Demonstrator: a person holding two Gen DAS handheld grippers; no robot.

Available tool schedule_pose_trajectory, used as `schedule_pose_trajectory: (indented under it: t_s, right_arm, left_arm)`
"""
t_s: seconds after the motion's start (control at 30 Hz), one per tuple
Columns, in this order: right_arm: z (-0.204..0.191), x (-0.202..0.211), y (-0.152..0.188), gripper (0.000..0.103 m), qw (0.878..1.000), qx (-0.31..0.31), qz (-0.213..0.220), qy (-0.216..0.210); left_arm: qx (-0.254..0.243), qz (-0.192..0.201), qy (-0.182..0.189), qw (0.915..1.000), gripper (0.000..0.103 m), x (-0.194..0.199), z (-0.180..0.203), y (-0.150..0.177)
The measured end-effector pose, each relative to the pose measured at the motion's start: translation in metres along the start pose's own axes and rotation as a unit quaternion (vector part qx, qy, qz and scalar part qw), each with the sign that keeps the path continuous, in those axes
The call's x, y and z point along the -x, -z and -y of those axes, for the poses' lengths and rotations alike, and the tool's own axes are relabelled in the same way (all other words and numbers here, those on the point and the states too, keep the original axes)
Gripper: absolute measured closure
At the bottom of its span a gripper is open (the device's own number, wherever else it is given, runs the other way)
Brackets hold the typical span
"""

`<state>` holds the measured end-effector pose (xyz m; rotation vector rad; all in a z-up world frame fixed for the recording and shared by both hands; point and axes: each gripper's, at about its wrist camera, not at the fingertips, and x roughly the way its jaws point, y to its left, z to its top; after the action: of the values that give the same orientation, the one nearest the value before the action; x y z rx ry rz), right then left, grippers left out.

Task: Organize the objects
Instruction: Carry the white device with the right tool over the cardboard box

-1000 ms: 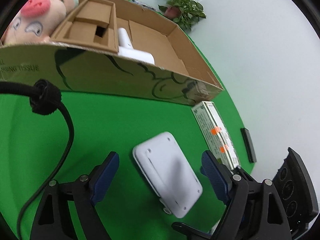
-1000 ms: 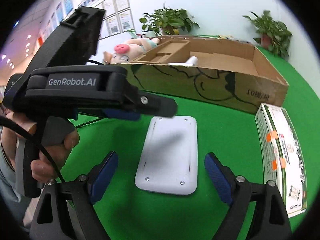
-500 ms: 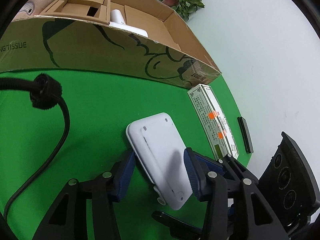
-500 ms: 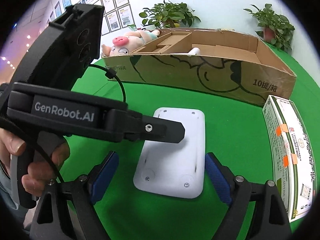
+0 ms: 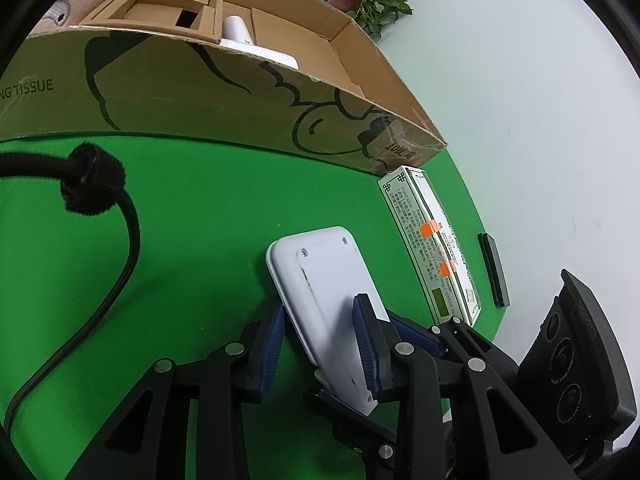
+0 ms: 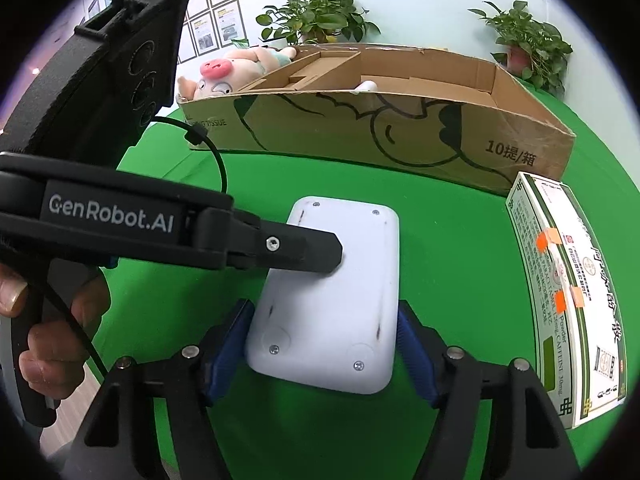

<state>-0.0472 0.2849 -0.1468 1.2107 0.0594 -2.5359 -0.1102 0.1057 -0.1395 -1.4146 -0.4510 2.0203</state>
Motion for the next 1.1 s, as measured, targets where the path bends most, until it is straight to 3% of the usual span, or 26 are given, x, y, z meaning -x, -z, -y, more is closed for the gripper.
schedule_pose_trajectory:
  t_s: [0.27,0.73,1.1]
  right_arm:
    - [0.003,0.006,-0.001,0.034,1.000,-0.018,0.014,-0.002]
    - [0.001,0.032,-0.023,0.034,0.998,-0.020,0.061,0.009]
    - [0.006,0.054,-0.064,0.034,0.990,-0.024,0.140,0.014]
  left_arm:
    - [-0.023,0.013,-0.011,0.9996,0.071,0.001,0.014,0.000]
    - [-0.070,0.056,-0.022,0.9957,0.072,0.040,0.049,-0.018]
    - [-0.121,0.108,-0.046,0.9856,0.072,0.087,0.091,-0.059]
